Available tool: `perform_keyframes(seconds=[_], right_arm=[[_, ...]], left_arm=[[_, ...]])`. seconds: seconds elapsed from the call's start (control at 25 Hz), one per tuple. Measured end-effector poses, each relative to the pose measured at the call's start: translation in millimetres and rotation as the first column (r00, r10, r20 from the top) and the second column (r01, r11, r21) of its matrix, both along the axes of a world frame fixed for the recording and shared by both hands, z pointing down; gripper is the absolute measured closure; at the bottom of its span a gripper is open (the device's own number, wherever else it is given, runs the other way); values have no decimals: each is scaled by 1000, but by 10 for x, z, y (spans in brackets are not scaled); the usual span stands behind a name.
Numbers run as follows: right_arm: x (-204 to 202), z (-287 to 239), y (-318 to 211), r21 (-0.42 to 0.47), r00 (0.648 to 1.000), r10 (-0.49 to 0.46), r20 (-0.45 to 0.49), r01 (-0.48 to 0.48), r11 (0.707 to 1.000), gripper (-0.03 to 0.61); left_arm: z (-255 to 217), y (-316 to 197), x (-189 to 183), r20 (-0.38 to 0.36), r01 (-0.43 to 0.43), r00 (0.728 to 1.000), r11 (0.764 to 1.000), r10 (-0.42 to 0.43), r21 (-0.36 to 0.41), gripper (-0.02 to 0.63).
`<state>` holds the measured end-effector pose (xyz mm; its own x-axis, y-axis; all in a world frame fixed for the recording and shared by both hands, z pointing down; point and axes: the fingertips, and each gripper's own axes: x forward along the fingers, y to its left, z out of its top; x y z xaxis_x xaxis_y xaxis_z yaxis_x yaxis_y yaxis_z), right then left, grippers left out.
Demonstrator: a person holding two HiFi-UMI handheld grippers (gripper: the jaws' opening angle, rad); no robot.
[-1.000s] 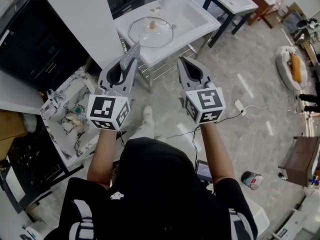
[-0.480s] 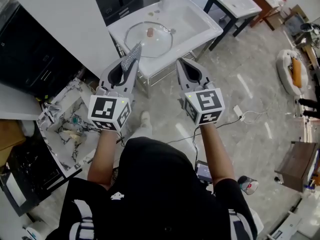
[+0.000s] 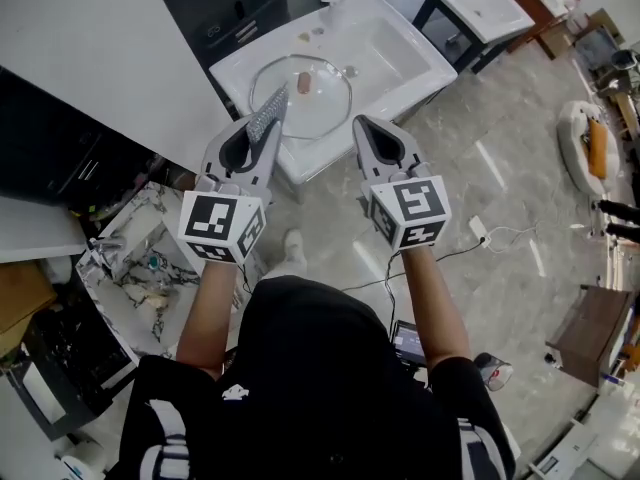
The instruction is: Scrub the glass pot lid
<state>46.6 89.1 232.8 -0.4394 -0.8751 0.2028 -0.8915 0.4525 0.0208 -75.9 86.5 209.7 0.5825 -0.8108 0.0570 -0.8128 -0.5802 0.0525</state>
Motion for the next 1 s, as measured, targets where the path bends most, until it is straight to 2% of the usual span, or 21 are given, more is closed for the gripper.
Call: perform_keyframes(seconds=[0.56,1.0], right_arm=[[-271,172,-981,-55,999,18,-34,-20,998,581],[-334,463,-1305,-115,999,16,-33,-20,993,581]], left_arm=[[274,-983,-225,-27,-40,999,997,38,-67,532],[525,-1299,-223,-6,-76,997,990,76,-123,532]])
